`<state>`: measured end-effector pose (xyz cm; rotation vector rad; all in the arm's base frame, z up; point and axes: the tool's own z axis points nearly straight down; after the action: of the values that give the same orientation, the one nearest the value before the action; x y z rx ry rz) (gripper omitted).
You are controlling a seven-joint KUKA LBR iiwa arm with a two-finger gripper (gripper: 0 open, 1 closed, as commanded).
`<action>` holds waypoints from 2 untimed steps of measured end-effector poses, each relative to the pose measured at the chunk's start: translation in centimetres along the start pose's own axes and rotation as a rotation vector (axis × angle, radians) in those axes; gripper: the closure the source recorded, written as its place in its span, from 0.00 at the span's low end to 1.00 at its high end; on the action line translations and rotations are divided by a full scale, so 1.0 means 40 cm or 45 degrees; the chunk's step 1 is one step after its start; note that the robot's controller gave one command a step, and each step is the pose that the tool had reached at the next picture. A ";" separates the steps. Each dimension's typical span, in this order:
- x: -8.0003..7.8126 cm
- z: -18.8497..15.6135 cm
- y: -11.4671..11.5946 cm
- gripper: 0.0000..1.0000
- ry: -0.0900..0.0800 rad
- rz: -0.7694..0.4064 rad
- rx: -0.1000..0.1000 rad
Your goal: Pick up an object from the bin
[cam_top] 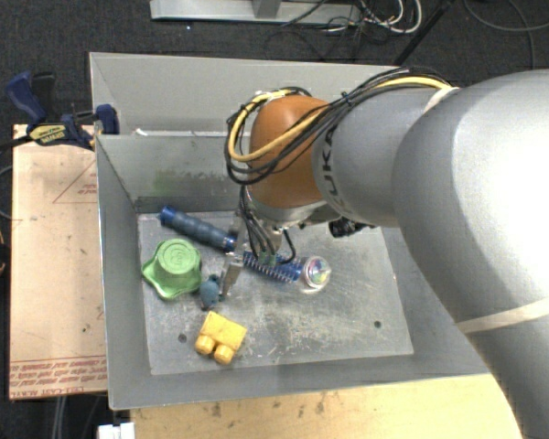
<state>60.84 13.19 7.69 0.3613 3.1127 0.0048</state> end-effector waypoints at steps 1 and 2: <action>-0.004 -0.006 0.002 0.00 0.004 0.001 0.001; -0.006 -0.009 0.005 1.00 0.002 0.001 -0.002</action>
Offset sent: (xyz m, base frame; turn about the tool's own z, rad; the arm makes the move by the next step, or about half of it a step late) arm 0.0000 0.0000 0.0000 0.0000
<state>61.10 13.35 8.06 0.3629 3.1138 0.0079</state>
